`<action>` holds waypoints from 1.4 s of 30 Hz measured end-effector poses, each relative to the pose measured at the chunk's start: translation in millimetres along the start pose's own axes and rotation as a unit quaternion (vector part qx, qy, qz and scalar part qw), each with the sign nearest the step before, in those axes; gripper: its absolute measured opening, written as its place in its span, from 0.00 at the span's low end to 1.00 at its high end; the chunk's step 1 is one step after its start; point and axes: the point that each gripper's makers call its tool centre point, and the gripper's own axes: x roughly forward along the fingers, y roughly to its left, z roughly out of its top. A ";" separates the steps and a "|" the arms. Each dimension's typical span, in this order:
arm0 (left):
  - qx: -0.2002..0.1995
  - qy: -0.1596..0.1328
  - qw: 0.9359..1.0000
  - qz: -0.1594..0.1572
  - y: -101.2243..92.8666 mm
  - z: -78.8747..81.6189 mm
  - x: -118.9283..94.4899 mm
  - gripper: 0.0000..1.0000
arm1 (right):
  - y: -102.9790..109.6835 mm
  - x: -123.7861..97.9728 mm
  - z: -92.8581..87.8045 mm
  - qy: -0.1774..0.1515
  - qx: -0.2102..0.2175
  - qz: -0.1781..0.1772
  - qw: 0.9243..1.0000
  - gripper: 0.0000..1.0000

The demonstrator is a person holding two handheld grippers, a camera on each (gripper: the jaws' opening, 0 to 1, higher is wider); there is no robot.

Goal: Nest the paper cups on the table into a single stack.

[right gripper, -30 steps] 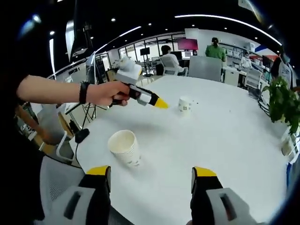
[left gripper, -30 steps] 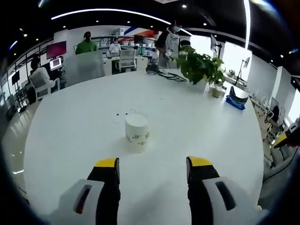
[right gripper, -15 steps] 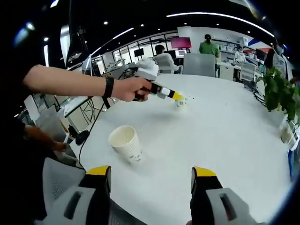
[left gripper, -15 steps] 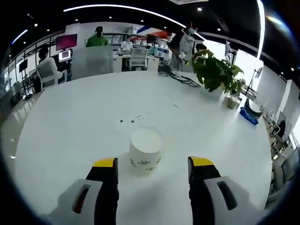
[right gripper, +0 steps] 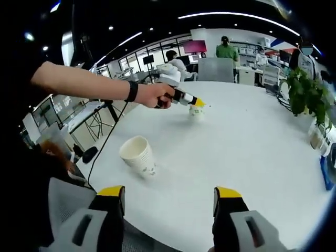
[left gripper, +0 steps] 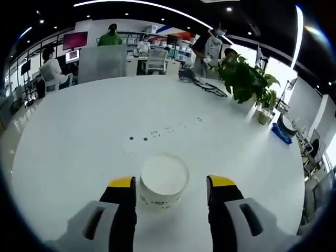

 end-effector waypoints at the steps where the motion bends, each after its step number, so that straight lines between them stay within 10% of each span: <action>1: -0.001 0.002 1.000 0.000 0.6 -0.7 1.1 0.51 | 2.2 -1.2 0.6 -0.001 0.002 -0.001 1.000 0.68; 17: -0.014 -0.004 1.000 0.018 9.2 -1.4 2.4 0.36 | -8.0 -13.0 -10.0 -0.007 0.028 -0.021 0.999 0.65; 42: -0.022 -0.028 0.999 -0.017 1.2 -15.6 -70.2 0.34 | 0.9 29.4 14.0 0.000 -0.010 0.025 1.000 0.63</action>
